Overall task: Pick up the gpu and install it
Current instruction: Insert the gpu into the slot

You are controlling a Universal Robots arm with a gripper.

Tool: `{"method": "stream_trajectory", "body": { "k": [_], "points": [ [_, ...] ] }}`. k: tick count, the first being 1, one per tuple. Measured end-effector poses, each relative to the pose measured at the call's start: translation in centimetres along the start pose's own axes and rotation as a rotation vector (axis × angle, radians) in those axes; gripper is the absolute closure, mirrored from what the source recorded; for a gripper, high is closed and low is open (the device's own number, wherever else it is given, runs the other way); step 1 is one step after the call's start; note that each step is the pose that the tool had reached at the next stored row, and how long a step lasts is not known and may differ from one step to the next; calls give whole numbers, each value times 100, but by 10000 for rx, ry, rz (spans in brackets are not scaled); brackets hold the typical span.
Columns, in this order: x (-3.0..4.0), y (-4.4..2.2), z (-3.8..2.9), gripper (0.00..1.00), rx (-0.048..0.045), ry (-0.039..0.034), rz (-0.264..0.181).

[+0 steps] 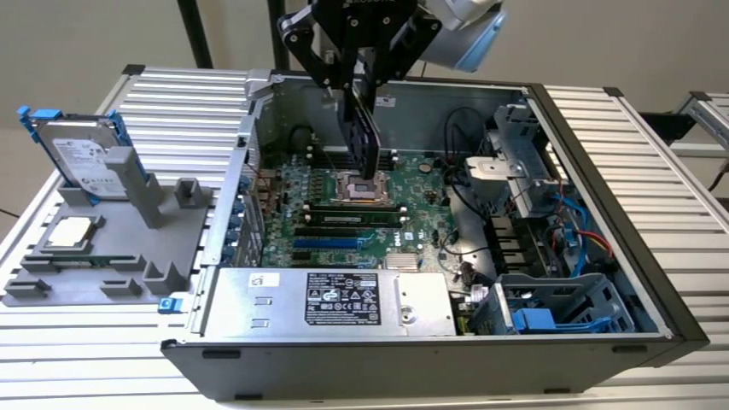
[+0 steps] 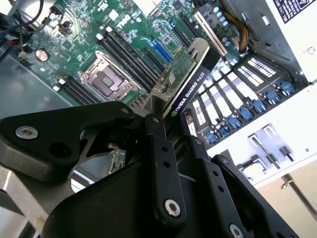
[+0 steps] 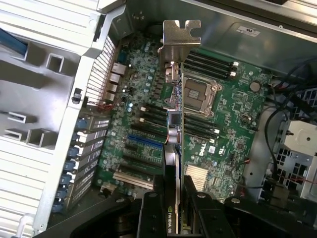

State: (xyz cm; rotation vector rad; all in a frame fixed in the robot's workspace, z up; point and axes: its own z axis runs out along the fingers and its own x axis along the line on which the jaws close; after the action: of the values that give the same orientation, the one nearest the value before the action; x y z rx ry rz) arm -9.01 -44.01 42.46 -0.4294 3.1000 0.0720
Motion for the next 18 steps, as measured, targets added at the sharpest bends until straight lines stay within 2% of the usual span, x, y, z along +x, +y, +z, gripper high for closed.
{"method": "stream_trajectory", "body": {
  "k": [18],
  "points": [
    [0, 0, 0, 100, -12, 30, -695]
  ]
}}
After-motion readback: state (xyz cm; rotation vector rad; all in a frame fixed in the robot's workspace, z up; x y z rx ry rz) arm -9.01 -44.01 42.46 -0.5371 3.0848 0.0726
